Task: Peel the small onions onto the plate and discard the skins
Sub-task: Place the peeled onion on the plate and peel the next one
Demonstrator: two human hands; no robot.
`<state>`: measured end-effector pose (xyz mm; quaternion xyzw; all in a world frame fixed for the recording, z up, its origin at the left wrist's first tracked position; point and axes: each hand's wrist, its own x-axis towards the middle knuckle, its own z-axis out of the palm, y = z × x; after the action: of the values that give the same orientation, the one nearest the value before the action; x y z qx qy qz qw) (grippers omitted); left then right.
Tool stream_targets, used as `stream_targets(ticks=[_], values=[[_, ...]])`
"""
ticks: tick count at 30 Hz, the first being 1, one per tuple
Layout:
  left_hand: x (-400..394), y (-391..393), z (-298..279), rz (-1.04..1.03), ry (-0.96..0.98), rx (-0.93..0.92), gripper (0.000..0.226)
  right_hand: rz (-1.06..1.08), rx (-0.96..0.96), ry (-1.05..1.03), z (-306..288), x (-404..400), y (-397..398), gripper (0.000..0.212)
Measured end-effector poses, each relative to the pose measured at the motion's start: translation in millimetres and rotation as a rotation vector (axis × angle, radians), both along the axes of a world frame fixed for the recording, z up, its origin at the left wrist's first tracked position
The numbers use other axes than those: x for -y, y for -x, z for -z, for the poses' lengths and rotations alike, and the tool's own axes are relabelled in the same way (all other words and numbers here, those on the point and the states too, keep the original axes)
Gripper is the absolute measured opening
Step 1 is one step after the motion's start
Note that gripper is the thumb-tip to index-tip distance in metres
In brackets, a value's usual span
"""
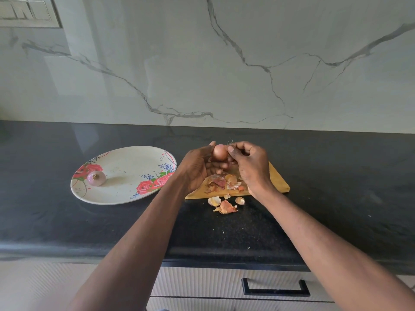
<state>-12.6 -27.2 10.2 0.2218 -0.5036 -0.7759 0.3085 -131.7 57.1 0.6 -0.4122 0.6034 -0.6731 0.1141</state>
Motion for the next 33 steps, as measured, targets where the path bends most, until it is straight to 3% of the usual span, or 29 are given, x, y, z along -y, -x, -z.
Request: stream_targets(ticks=[2,6,10,12,14,17,20,23,27,29,33], values=[[0,0,-1,0.01,-0.004,0.004,0.03,-0.035,0.004,-0.015,0,-1,0,0.01],[3,-3,-4,-0.021,-0.05,-0.046,0.023,-0.192,0.191,-0.012,-10,-3,0,0.007],[8,-3,-2,-0.094,-0.103,-0.057,0.028,-0.207,0.161,-0.052,-16,-5,10,0.015],[13,-4,1,-0.165,-0.137,-0.06,0.035,-0.126,0.021,-0.191,-12,-7,15,0.025],[17,-7,2,-0.245,-0.173,-0.042,0.04,0.057,-0.302,-0.407,-7,-7,19,0.032],[21,-6,5,-0.38,-0.12,0.142,0.045,0.171,-0.678,-0.637,-2,-8,16,0.029],[20,-4,6,-0.387,-0.046,0.256,0.041,0.009,-0.602,-0.61,-3,-5,12,0.041],[20,-4,4,-0.32,-0.055,0.272,0.044,-0.01,-0.487,-0.504,-6,-4,9,0.044],[19,-8,1,-0.235,-0.142,0.132,0.034,-0.053,-0.561,-0.555,-5,-6,3,0.045],[22,-7,2,-0.303,-0.126,0.116,0.032,-0.068,-0.52,-0.503,-7,-8,-1,0.042],[24,-6,6,-0.397,0.004,0.283,0.035,-0.108,-0.482,-0.442,-7,-8,-2,0.043]])
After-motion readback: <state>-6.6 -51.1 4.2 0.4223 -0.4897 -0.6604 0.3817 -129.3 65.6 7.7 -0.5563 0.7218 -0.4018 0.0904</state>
